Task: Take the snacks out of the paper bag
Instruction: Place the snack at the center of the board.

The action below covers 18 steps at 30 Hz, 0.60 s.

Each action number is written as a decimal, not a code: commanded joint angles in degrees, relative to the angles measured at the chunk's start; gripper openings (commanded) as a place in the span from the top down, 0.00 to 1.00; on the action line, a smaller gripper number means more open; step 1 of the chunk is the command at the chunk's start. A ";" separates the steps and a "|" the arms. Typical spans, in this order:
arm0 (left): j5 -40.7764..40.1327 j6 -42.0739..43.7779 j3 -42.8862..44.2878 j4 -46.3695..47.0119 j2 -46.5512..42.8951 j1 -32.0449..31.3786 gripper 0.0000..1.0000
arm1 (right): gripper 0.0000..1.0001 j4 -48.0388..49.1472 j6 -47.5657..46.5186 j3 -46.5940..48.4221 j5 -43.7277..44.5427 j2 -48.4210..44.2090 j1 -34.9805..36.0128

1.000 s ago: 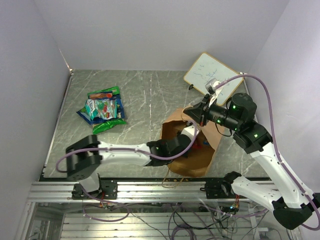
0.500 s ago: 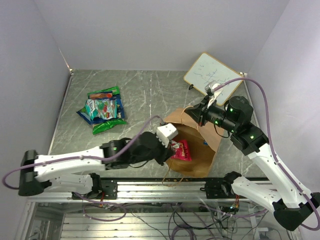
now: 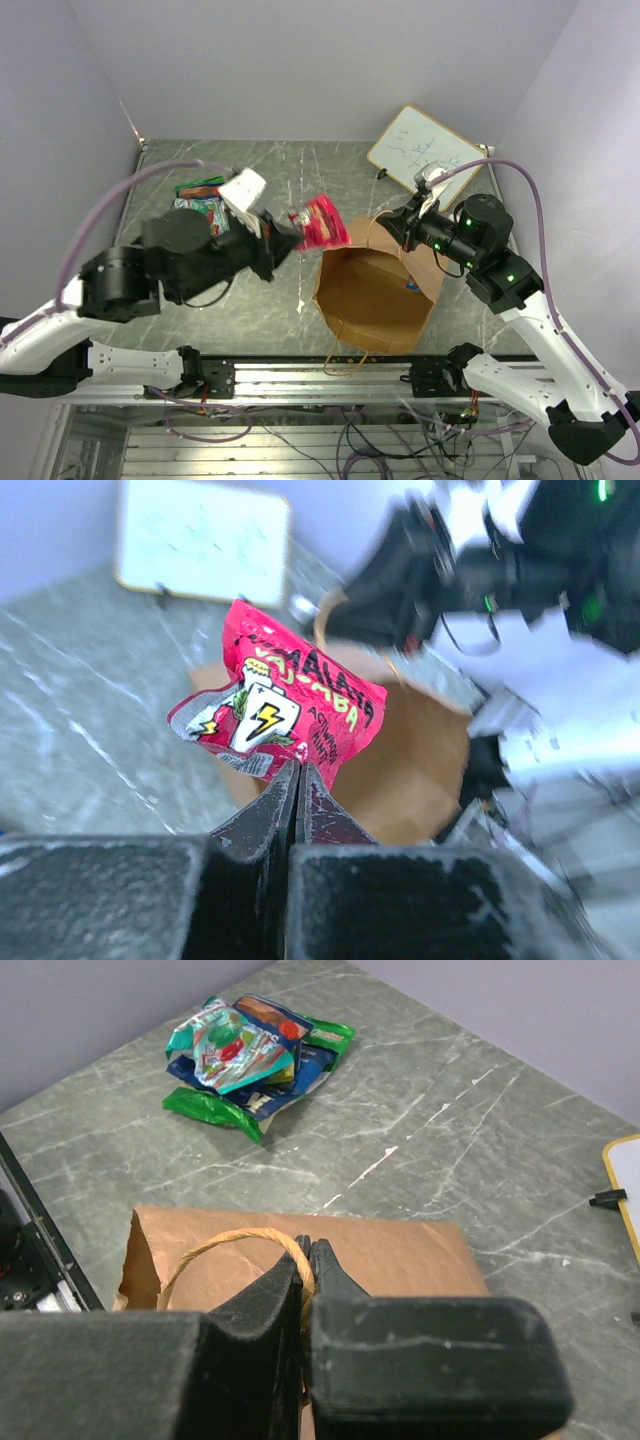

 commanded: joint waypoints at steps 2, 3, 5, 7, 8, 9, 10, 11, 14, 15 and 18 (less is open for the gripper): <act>-21.92 6.87 9.45 -2.72 7.80 0.59 0.93 | 1.00 -5.29 -4.88 3.90 -0.72 0.08 0.23; -22.65 7.76 9.00 -0.28 8.46 1.63 0.93 | 1.00 -6.28 -5.80 4.51 -0.85 0.25 0.23; -21.90 5.60 8.53 2.15 10.20 5.77 0.93 | 1.00 -8.04 -7.66 5.82 -1.05 0.59 0.22; -17.42 1.32 8.49 2.10 12.78 12.25 0.93 | 1.00 -9.56 -9.12 7.12 -1.32 0.98 0.22; -15.67 -1.05 8.17 1.38 13.87 15.42 0.93 | 1.00 -10.13 -9.50 7.63 -1.72 1.17 0.25; -14.03 -3.31 7.78 0.76 14.94 18.39 0.93 | 1.00 -10.53 -9.62 8.12 -1.98 1.22 0.23; -12.42 -4.98 7.01 0.38 15.72 21.40 0.93 | 1.00 -10.75 -9.45 8.63 -2.13 1.34 0.27; -10.94 -6.41 5.98 0.29 16.25 24.22 0.93 | 1.00 -10.87 -9.10 9.12 -2.27 1.39 0.23; -7.38 -9.06 1.60 0.91 16.90 33.85 0.93 | 1.00 -10.62 -8.15 9.67 -2.64 1.02 0.20; -6.18 -9.60 -0.43 1.44 16.91 37.43 0.93 | 1.00 -10.19 -7.67 9.53 -2.53 0.66 0.29; -2.53 -9.96 -6.35 4.00 16.96 47.59 0.93 | 1.00 -8.82 -6.11 8.92 -2.43 -0.41 0.23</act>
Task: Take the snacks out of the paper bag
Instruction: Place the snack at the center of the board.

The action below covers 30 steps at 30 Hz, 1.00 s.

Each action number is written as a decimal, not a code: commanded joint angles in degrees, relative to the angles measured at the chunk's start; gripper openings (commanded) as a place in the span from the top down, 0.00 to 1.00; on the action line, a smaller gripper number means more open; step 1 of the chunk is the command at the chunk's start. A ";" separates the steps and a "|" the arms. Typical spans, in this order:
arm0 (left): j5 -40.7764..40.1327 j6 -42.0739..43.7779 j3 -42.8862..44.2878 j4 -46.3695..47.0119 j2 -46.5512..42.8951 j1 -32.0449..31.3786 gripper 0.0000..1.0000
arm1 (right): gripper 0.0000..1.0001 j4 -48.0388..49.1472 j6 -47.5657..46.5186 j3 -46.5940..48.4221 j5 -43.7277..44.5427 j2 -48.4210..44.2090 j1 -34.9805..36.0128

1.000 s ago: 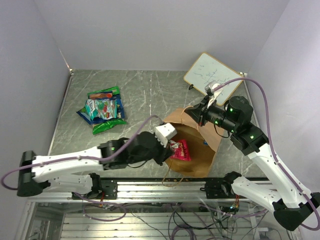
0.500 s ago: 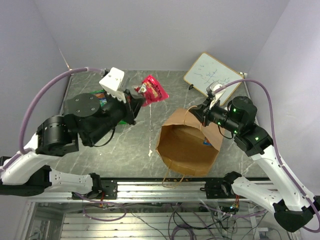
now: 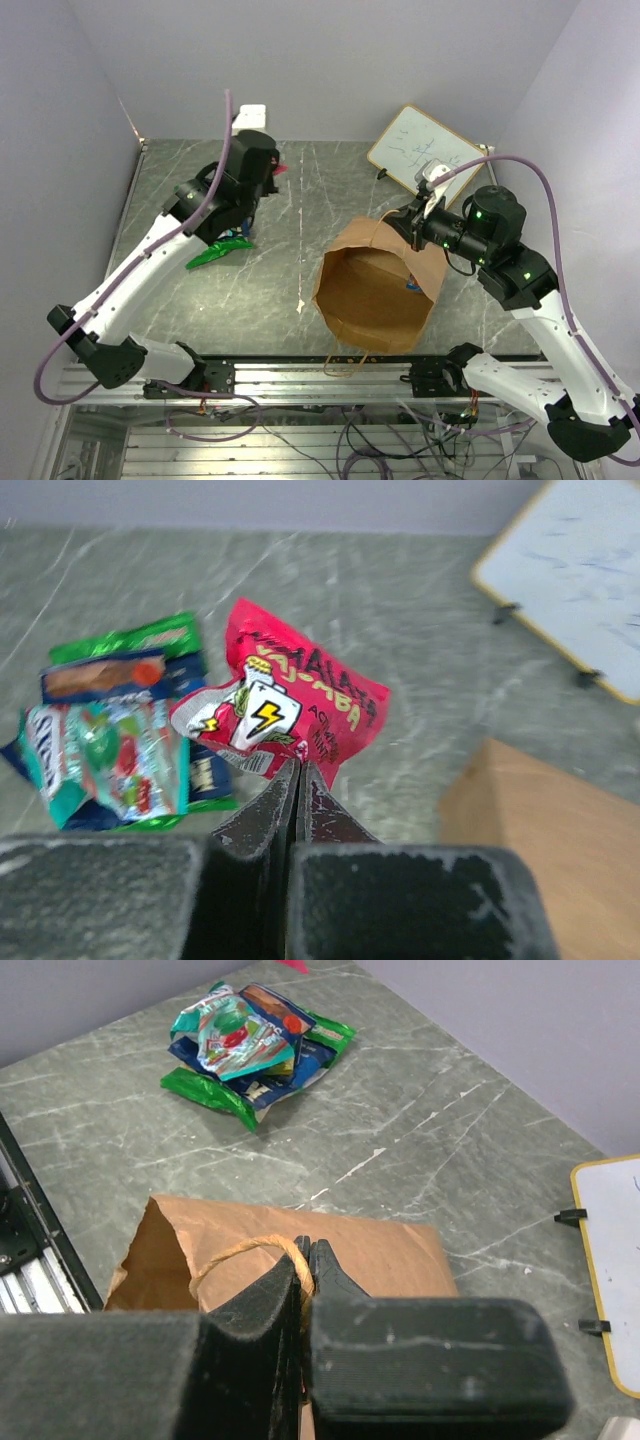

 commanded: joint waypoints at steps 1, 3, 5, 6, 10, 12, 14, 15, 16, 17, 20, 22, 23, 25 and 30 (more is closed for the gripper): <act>6.84 -3.09 -6.47 4.08 -1.43 12.96 0.93 | 1.00 0.99 1.75 0.55 -0.71 -1.81 0.23; 7.81 -2.76 -9.62 5.86 -1.10 18.26 0.93 | 1.00 1.24 2.46 0.26 -0.98 -2.36 0.22; 9.87 -2.45 -12.59 7.60 -0.70 22.31 0.93 | 1.00 0.38 2.68 0.79 -1.15 -2.48 0.22; 10.68 -2.49 -13.94 8.37 -0.42 24.17 0.93 | 1.00 0.01 2.57 0.96 -1.22 -2.55 0.22; 15.11 -2.14 -17.77 10.36 1.47 30.29 0.93 | 1.00 -0.56 2.63 0.20 -0.47 -3.81 0.23; 16.35 -2.33 -19.88 11.05 2.62 31.73 0.93 | 1.00 -0.13 2.86 -0.50 0.33 -4.65 0.23; 17.93 -2.64 -21.43 11.55 3.33 32.48 0.93 | 1.00 0.06 3.03 -0.59 0.62 -4.88 0.27; 18.29 -2.69 -22.34 12.12 3.48 32.56 0.93 | 1.00 -0.03 3.10 -0.39 0.82 -4.81 0.23; 18.26 -3.05 -23.30 12.67 3.70 32.67 0.93 | 1.00 -0.16 3.12 0.00 0.87 -4.66 0.23; 18.54 -3.45 -23.97 12.86 4.02 33.03 0.93 | 1.00 -0.33 3.20 0.32 0.82 -4.43 0.23; 18.71 -3.89 -26.36 12.92 4.72 33.58 0.93 | 1.00 -0.62 3.13 0.71 0.61 -4.23 0.23; 17.62 -4.22 -28.79 13.44 4.69 33.71 0.93 | 1.00 -0.46 3.28 0.31 0.82 -4.27 0.25; 16.75 -4.78 -29.84 13.15 4.62 33.86 0.93 | 1.00 -0.16 3.49 0.09 0.97 -4.45 0.23; 15.75 -5.44 -31.46 12.71 4.18 34.22 0.93 | 1.00 0.34 3.85 -0.39 1.18 -4.71 0.23; 17.60 -5.46 -35.07 14.86 3.73 35.46 0.93 | 1.00 0.26 4.11 -0.17 0.18 -4.01 0.27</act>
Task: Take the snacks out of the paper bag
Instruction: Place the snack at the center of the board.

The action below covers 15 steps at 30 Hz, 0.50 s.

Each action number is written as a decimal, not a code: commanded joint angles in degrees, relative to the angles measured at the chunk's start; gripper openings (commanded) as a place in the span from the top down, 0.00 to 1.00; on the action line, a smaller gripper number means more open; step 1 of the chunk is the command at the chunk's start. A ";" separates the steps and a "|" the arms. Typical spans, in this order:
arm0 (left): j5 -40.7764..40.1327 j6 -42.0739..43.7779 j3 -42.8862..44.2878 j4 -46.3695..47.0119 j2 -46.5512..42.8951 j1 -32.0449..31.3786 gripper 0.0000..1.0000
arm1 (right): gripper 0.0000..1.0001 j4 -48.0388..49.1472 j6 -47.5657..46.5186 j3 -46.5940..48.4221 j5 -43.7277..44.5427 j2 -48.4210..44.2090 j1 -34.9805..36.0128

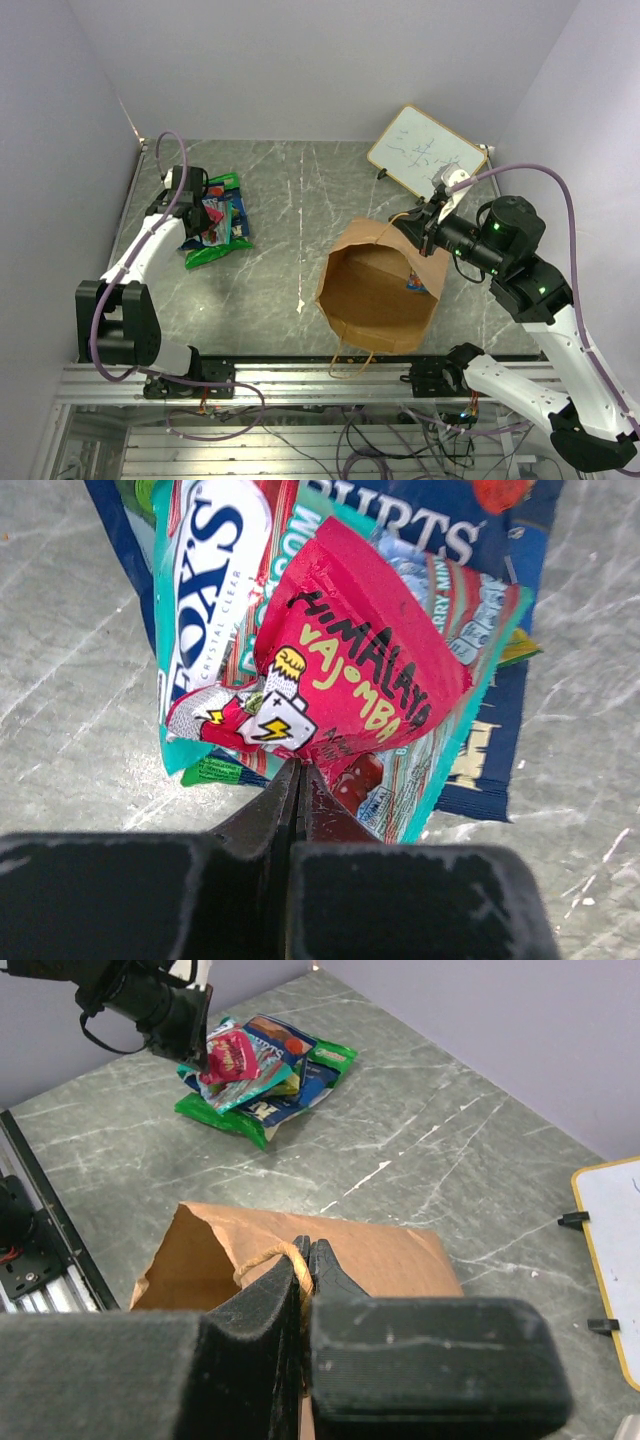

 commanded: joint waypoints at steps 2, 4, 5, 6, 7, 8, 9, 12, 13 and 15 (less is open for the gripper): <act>2.39 -0.94 -1.73 1.95 0.68 1.79 0.93 | 1.00 0.28 0.74 -0.09 -0.40 0.08 0.18; 3.00 -1.20 -0.15 0.57 1.89 1.90 0.93 | 1.00 0.61 0.77 -0.30 -0.46 0.11 0.18; 3.41 -1.40 0.73 -0.38 2.07 1.92 0.93 | 1.00 0.78 0.69 -0.50 -0.42 0.11 0.18; 3.86 -1.75 1.61 -1.59 1.92 1.88 0.90 | 1.00 1.05 0.64 -0.59 -0.51 0.20 0.20; 4.21 -2.20 2.34 -2.43 1.40 1.93 0.85 | 1.00 1.17 0.60 -0.62 -0.55 0.29 0.19; 4.56 -2.56 3.04 -3.27 0.57 1.96 0.77 | 1.00 1.23 0.62 -0.35 -0.61 0.49 0.18; 4.49 -3.16 3.52 -4.13 -0.53 1.94 0.68 | 1.00 1.07 0.55 0.02 -0.77 0.78 0.18; 5.35 -5.37 4.10 -5.59 -4.64 1.89 0.49 | 1.00 0.67 0.16 0.68 -1.40 1.46 0.18; 6.14 -6.09 4.15 -6.01 -5.94 1.80 0.45 | 1.00 0.67 0.10 0.53 -1.43 1.50 0.18; 7.39 -7.08 4.49 -7.24 -8.28 1.81 0.37 | 1.00 0.92 0.02 0.26 -1.49 1.41 0.18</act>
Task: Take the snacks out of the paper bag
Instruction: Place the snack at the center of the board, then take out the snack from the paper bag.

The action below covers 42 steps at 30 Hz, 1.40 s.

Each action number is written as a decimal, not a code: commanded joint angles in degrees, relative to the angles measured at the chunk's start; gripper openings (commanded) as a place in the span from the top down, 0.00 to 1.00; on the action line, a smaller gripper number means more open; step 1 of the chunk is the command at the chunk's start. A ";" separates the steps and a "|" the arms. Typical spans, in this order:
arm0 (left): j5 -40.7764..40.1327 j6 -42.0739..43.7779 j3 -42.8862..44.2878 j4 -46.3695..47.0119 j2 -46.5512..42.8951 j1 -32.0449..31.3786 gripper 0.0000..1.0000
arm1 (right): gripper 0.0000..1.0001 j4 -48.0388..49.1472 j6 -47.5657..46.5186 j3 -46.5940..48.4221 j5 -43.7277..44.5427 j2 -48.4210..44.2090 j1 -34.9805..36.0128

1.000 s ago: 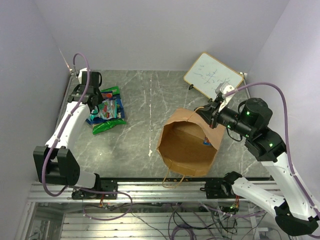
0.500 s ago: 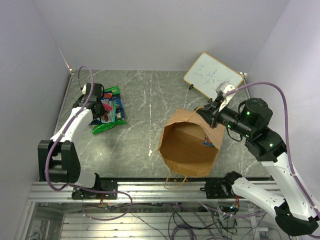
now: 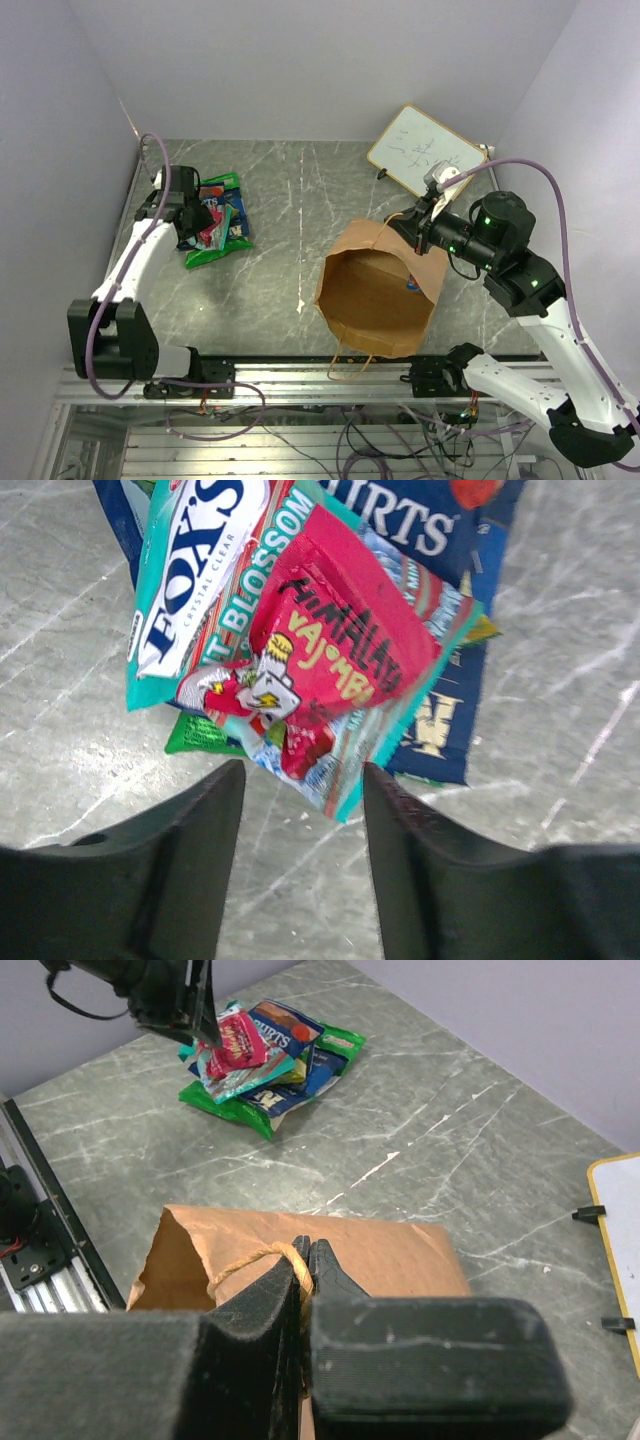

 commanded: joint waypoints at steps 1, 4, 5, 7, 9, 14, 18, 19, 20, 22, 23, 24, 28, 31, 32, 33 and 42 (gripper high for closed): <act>4.35 -3.74 2.82 -3.98 -6.73 0.47 0.29 | 1.00 0.87 -0.32 0.38 -0.76 -0.17 0.18; 8.26 -5.68 2.48 -5.00 -9.93 0.16 0.15 | 1.00 0.35 -0.79 1.08 -0.34 0.07 0.19; 10.15 -6.54 2.03 -4.97 -11.53 -0.44 0.14 | 1.00 -0.16 -1.05 1.43 -0.27 0.02 0.14; 12.03 -8.39 0.78 -4.35 -13.78 -2.88 0.15 | 1.00 -0.98 -1.74 1.87 0.24 0.04 0.18; 13.94 -9.37 -0.97 -2.06 -15.42 -6.82 0.14 | 1.00 -2.07 -2.80 2.04 1.41 -0.20 0.18; 19.87 -7.50 -5.11 2.06 -18.08 -15.04 0.17 | 1.00 -8.07 -7.05 4.34 6.02 -0.04 0.19; 21.77 -9.15 -7.32 4.87 -23.40 -23.29 0.17 | 1.00 -12.29 -9.70 6.50 12.02 -0.06 0.18; 21.79 -9.64 -8.16 5.82 -25.04 -25.21 0.17 | 1.00 -12.88 -9.91 6.63 12.59 -0.08 0.17; 21.31 -10.18 -8.62 6.44 -26.66 -26.92 0.17 | 1.00 -13.39 -9.93 6.72 12.57 -0.13 0.22; 20.30 -10.82 -9.43 7.51 -30.86 -29.86 0.18 | 1.00 -14.22 -9.29 7.01 11.62 0.12 0.23; 20.05 -10.94 -9.63 8.05 -32.77 -30.87 0.18 | 1.00 -14.37 -8.78 7.18 11.29 0.27 0.19; 19.85 -11.04 -9.78 8.88 -34.49 -31.75 0.18 | 1.00 -14.48 -8.01 7.28 10.80 0.39 0.18; 20.50 -12.22 -10.84 13.15 -38.40 -34.79 0.13 | 1.00 -13.70 -5.16 6.94 9.04 0.50 0.23; 20.29 -11.78 -13.14 18.97 -39.21 -38.82 0.12 | 1.00 -13.12 -4.30 5.87 8.23 0.12 0.20; 18.87 -10.87 -13.66 20.76 -38.89 -41.44 0.12 | 1.00 -13.23 -3.92 5.89 8.29 0.24 0.18; 17.34 -10.08 -13.97 22.47 -38.31 -43.73 0.12 | 1.00 -13.19 -3.37 5.88 8.52 0.25 0.18; -2.56 0.06 -9.08 33.89 -22.19 -71.46 0.20 | 1.00 -10.66 0.61 8.48 9.21 1.83 0.18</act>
